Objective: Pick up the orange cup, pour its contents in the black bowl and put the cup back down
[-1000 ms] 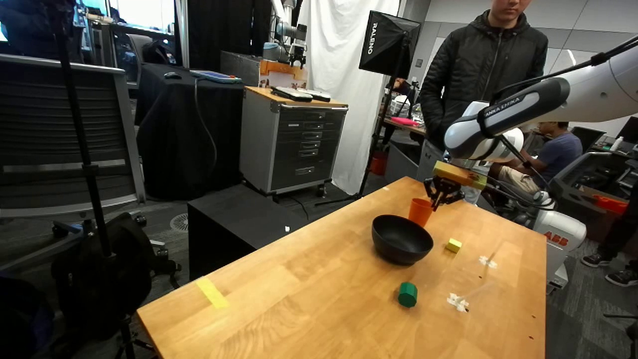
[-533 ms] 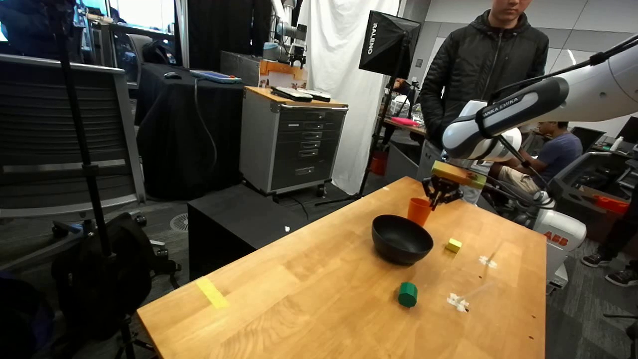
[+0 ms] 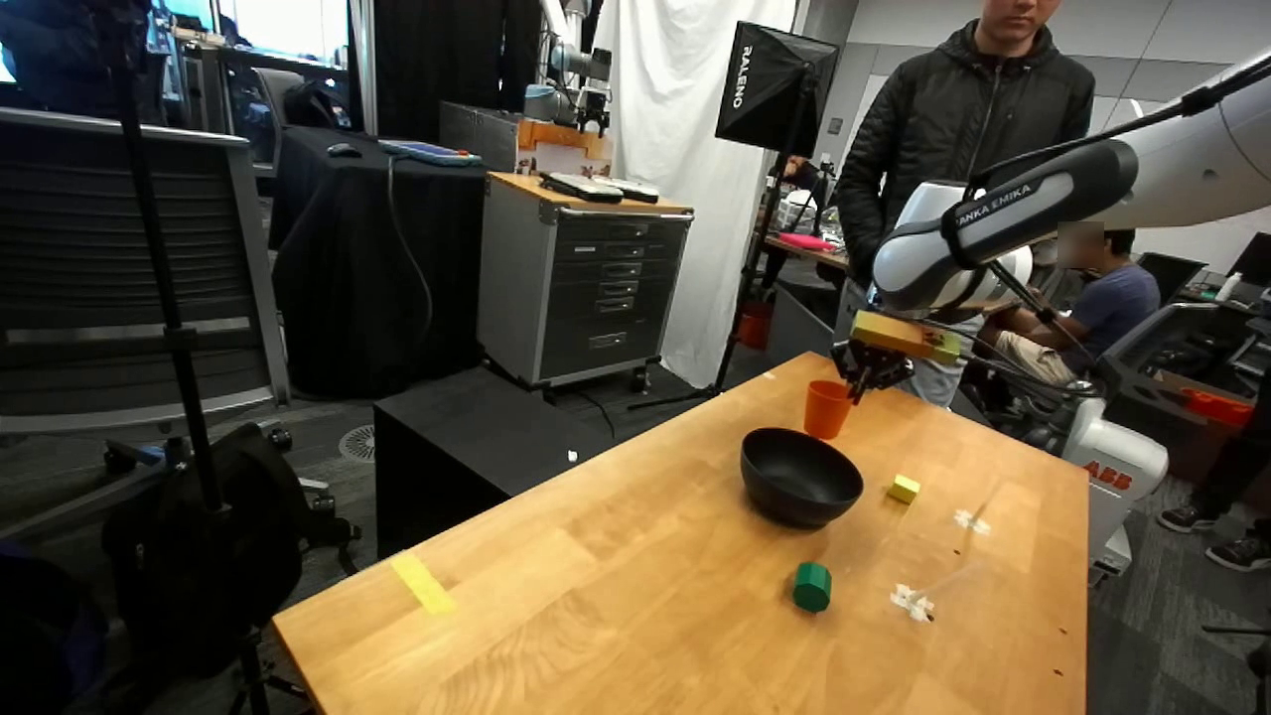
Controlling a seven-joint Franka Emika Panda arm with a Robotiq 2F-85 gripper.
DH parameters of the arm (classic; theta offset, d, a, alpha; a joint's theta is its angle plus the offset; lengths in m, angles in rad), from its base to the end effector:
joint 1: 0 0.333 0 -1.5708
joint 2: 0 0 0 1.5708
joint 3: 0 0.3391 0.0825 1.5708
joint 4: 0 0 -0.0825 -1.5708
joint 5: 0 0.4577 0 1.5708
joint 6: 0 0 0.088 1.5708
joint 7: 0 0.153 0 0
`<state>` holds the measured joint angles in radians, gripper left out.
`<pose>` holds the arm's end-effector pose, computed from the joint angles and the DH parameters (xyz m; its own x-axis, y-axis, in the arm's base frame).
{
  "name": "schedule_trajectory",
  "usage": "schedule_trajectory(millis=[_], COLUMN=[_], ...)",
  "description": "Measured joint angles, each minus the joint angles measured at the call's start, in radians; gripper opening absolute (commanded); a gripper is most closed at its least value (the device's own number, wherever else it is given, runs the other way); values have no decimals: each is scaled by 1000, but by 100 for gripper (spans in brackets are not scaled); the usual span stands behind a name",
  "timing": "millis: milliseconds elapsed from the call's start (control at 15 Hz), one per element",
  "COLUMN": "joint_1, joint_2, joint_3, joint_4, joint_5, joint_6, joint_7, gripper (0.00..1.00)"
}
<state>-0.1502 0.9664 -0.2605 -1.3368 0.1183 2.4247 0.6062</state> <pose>0.7799 -0.2925 0.0902 0.5515 -0.8116 0.1928 -0.8288 -0.5593 0.0165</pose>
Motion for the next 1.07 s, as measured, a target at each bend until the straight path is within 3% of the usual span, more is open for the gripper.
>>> schedule_trajectory(millis=[600, 1067], joint_1=[207, 452], joint_2=[-62, -72], joint_3=[-140, -350], joint_4=[-178, -376], joint_5=[-206, -351], joint_6=[220, 451], joint_7=[18, 108], gripper=[1, 1])
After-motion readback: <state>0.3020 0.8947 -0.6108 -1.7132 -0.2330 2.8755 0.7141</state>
